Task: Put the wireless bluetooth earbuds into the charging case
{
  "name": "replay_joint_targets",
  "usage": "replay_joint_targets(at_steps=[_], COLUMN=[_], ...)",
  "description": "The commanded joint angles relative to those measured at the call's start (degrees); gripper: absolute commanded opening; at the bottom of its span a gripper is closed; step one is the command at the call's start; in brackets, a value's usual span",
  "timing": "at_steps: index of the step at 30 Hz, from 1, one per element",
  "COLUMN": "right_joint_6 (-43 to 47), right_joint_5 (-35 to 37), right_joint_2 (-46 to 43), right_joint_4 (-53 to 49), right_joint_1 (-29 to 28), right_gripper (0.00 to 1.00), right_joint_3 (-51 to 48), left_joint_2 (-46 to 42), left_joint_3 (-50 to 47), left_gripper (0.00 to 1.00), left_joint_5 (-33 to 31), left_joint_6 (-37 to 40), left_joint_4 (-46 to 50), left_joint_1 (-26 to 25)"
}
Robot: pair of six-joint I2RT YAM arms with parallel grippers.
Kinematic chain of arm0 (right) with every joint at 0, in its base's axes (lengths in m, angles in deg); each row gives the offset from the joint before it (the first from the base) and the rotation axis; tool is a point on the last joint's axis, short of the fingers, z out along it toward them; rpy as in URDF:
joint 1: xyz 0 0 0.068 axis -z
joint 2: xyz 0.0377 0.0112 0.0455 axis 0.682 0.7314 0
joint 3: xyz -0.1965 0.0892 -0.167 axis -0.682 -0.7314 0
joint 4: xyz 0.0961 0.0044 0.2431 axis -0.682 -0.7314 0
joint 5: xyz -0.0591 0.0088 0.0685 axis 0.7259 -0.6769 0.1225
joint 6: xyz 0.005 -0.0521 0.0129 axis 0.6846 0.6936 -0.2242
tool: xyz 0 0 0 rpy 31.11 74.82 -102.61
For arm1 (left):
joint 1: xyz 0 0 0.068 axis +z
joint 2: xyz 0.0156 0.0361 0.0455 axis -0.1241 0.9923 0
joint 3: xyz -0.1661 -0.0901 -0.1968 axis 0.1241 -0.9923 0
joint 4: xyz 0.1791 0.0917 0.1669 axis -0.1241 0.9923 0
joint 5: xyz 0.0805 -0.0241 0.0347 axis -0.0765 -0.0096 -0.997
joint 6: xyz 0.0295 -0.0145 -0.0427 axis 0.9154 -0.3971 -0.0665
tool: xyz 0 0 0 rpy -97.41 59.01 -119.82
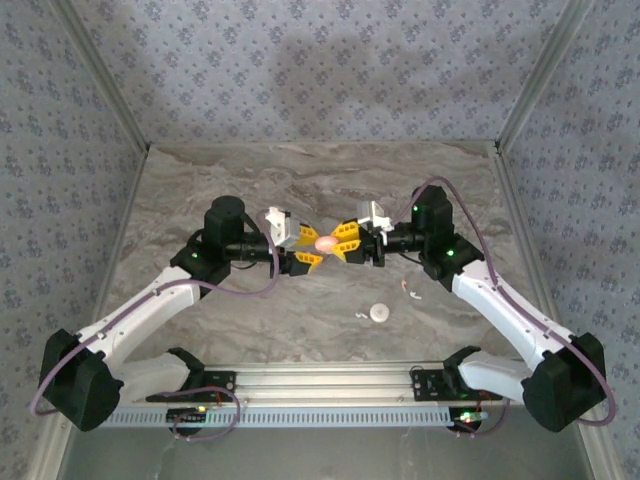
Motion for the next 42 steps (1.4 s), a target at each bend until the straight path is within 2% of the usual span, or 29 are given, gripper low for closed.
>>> replay_joint_targets(at_steps=[1,4,12,15,18,22,28,37,42], right_joint_6=[-0.26,0.06,0.58,0.58,0.55,0.26,0.06,-0.12,-0.12], right_joint_5=[-1.56,-1.48,-1.47,-1.47,-1.47,-1.45,-1.47,-1.13,-1.03], right_joint_2=[0.46,0.65,1.42,1.45,1.37,1.15,0.98,0.57,0.58], right_joint_4=[-0.39,-0.61,-1.21,-1.13,-1.20,-0.83,-0.76,-0.68,-0.77], right_joint_1=[-0.64,-0.93,-1.54,-1.69,-1.79,-1.78,-1.80,-1.83,-1.83], right_gripper=[0.24,0.24,0.25,0.25,0.25,0.24,0.25,0.25,0.25], right_joint_3=[1.23,1.42,1.91,2.19,2.54,2.62,2.54,2.75,2.64], left_joint_2=[0.38,0.43,0.35,0.40,0.39,0.66,0.78,1.40,1.79], left_joint_3=[2.76,3.10,3.64,3.89,3.91,3.52,3.13,3.19,3.47], left_gripper=[0.44,0.43,0.31,0.31,0.38,0.39,0.34,0.36,0.28], left_joint_5=[2.11,2.07,2.06,1.93,1.72,1.59,2.15,2.33,2.60], left_joint_6=[-0.02,-0.36,-0.47,0.21,0.85,1.03,0.35,1.12,0.77], left_joint_4=[0.49,0.52,1.26,2.38,3.28,3.39,2.28,2.51,1.94], left_joint_1=[0.09,0.03,0.02,0.00,0.01,-0.01,-0.03,-0.60,-0.69])
